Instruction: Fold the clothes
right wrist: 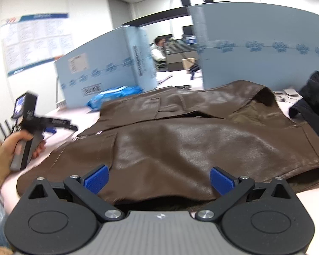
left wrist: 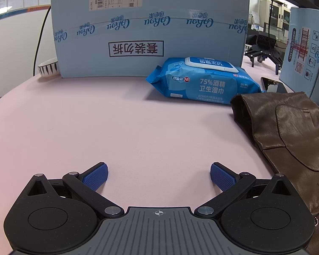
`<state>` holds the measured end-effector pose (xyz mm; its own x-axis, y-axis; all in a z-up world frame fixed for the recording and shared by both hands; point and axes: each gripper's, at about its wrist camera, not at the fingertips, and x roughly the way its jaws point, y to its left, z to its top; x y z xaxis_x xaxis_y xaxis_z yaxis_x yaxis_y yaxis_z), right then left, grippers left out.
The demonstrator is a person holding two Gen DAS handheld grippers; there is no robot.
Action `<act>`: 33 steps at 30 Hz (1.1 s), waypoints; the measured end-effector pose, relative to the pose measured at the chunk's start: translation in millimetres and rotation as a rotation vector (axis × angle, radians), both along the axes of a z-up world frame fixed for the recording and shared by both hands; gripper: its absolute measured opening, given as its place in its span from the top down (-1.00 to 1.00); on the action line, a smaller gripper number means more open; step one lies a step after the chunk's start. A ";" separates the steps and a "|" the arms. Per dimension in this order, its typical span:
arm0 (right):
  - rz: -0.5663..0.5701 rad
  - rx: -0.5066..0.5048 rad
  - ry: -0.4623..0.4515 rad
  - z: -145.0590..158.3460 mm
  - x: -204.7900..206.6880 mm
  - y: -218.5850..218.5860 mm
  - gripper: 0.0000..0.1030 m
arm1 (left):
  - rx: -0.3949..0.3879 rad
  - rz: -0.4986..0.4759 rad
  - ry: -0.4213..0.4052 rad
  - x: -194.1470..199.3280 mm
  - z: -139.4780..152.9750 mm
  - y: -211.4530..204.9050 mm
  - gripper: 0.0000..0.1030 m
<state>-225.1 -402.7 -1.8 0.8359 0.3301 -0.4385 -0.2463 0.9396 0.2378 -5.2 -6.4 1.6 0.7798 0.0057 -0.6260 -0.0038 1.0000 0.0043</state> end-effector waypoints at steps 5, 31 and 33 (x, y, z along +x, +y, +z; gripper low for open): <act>0.020 -0.019 -0.007 0.1 -0.7 5.9 -1.00 | 0.017 -0.028 0.001 -7.6 0.9 -7.8 -1.00; -0.001 -0.025 0.008 -9.1 -8.2 6.0 -1.00 | 0.007 -0.031 0.004 -9.4 1.2 -5.7 -1.00; 0.000 -0.032 0.011 -6.3 -5.9 11.5 -1.00 | 0.004 -0.031 0.004 -9.8 1.0 -4.7 -1.00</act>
<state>-231.0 -391.2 -8.1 0.8309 0.3159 -0.4581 -0.2439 0.9467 0.2104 -15.0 -11.1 2.6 0.7769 -0.0155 -0.6294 0.0270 0.9996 0.0086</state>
